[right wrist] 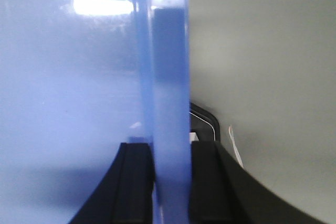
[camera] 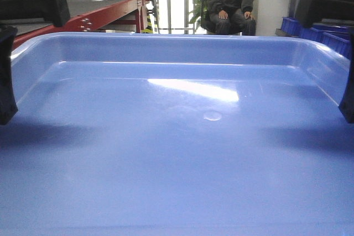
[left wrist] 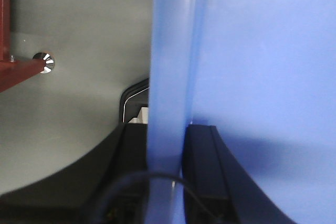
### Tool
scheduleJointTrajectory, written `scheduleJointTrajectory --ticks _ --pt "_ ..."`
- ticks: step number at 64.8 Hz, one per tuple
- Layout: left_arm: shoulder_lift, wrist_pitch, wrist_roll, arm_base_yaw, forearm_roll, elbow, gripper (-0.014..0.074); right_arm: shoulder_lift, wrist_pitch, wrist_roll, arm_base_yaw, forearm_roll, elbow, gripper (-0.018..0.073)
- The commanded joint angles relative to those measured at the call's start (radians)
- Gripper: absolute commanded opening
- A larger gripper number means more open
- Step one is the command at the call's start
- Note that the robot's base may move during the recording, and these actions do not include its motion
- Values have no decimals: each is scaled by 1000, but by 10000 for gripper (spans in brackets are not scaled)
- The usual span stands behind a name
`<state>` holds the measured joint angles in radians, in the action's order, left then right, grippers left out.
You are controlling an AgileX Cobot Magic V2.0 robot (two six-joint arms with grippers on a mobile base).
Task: Grab blue tray and place on right shelf
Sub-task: 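Hold the tray level with both grippers while the base turns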
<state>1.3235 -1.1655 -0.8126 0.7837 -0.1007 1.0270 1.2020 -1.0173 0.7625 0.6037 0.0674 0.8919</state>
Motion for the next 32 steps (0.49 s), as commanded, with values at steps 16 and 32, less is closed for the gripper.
scheduleJointTrajectory --ticks 16,32 --pt "-30 -15 -23 7 -19 23 21 -26 14 11 -1 24 28 214" --pt "-30 -15 -23 7 -19 23 21 -26 14 11 -1 24 28 214"
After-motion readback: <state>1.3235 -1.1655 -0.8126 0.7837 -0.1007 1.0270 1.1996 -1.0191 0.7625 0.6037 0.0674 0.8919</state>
